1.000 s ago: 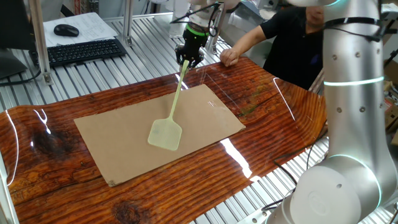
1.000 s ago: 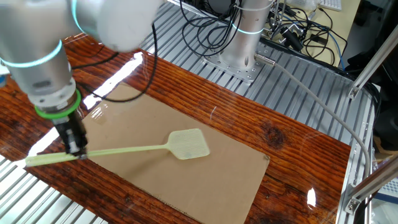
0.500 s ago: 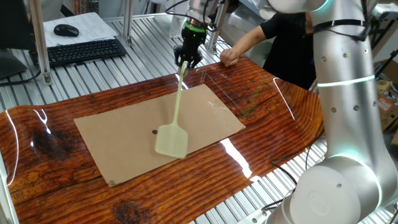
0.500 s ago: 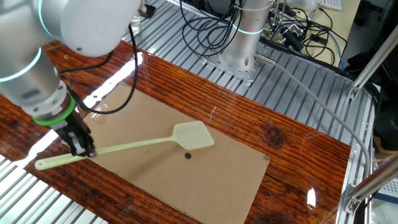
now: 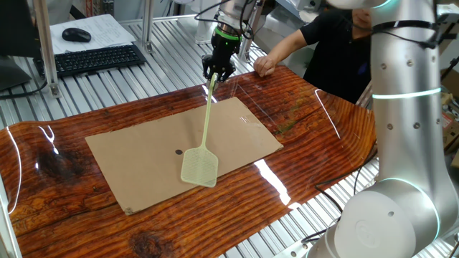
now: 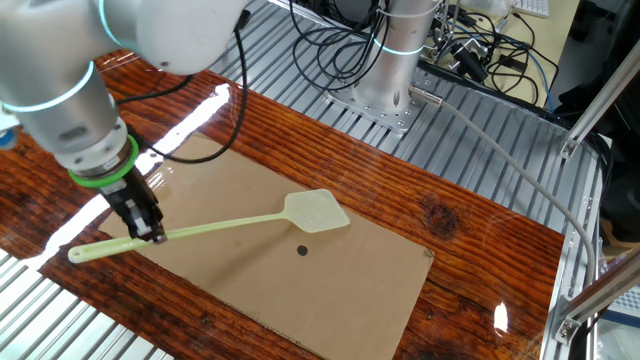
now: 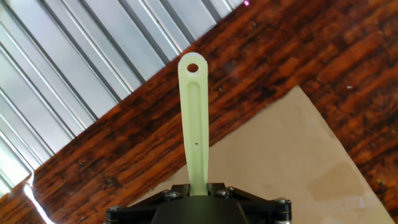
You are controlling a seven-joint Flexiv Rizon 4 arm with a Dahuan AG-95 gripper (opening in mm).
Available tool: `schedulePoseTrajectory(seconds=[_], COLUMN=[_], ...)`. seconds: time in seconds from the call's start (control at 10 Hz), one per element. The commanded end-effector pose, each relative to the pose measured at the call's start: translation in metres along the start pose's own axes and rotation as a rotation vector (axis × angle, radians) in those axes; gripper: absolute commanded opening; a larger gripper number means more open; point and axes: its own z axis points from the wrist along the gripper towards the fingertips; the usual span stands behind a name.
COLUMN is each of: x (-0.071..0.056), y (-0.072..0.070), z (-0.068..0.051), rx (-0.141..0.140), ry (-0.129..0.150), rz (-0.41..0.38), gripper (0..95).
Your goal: Swat with a flyswatter
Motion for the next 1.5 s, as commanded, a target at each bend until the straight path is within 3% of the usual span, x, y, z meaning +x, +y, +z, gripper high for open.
schedulePoseTrajectory(seconds=[0.1, 0.7, 1.0, 1.5], x=[0.0056, 0.0077, 0.0118, 0.0109], y=[-0.0023, -0.0004, 0.0065, 0.0066], z=[-0.0006, 0.0006, 0.0009, -0.0002], rx=[0.003, 0.007, 0.01, 0.013], ry=[-0.008, 0.015, 0.011, -0.003], rz=[-0.038, -0.068, -0.005, 0.019], gripper=[0.0, 0.0, 0.0, 0.0])
